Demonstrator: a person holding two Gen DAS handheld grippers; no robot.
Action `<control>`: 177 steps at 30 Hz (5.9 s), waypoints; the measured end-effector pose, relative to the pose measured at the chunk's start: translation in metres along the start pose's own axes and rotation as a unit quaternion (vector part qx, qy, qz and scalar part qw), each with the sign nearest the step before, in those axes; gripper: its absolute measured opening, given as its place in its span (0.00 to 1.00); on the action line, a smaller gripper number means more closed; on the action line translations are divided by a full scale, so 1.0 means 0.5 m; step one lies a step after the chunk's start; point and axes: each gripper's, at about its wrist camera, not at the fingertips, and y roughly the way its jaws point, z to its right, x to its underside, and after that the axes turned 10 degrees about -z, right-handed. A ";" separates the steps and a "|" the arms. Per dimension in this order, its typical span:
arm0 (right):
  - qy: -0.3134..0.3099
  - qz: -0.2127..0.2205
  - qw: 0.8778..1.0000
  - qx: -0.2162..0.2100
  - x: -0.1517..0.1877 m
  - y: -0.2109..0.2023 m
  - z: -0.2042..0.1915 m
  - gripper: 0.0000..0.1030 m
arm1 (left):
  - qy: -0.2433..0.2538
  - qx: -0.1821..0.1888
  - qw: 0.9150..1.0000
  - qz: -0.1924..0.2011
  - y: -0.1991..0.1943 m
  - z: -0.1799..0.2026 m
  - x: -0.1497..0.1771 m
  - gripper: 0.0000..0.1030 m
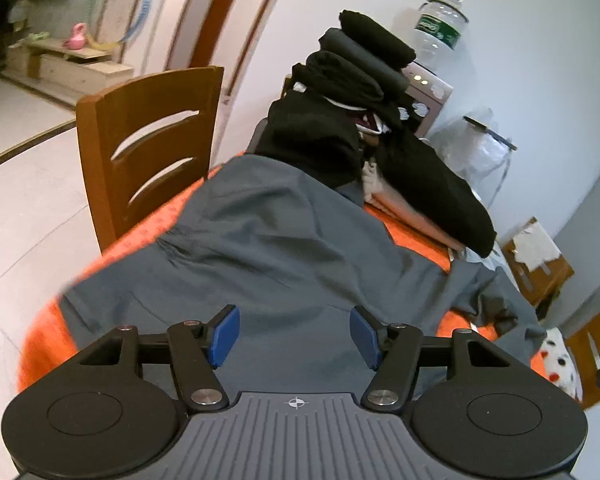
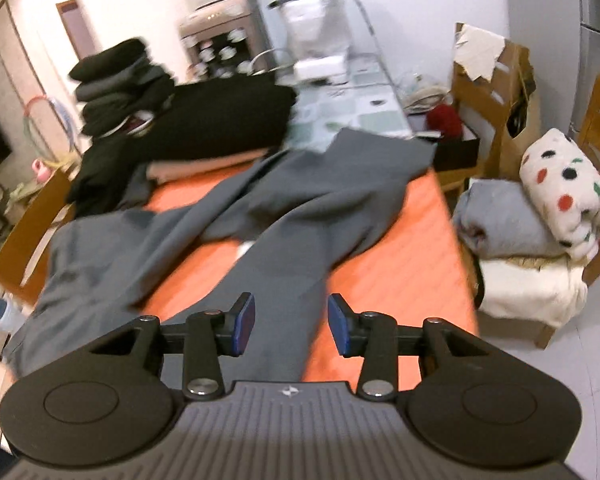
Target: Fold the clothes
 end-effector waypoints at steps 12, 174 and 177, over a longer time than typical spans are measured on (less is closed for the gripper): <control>-0.050 -0.012 0.997 -0.054 -0.174 0.210 0.229 0.58 | -0.021 -0.024 0.999 0.023 0.010 0.222 0.086 0.64; -0.229 -0.092 0.967 -0.058 -0.324 0.290 0.325 0.34 | 0.071 -0.012 0.992 -0.107 0.259 0.399 0.002 0.57; -0.271 -0.105 0.954 -0.069 -0.356 0.345 0.309 0.35 | 0.065 -0.012 0.993 -0.102 0.258 0.408 -0.006 0.58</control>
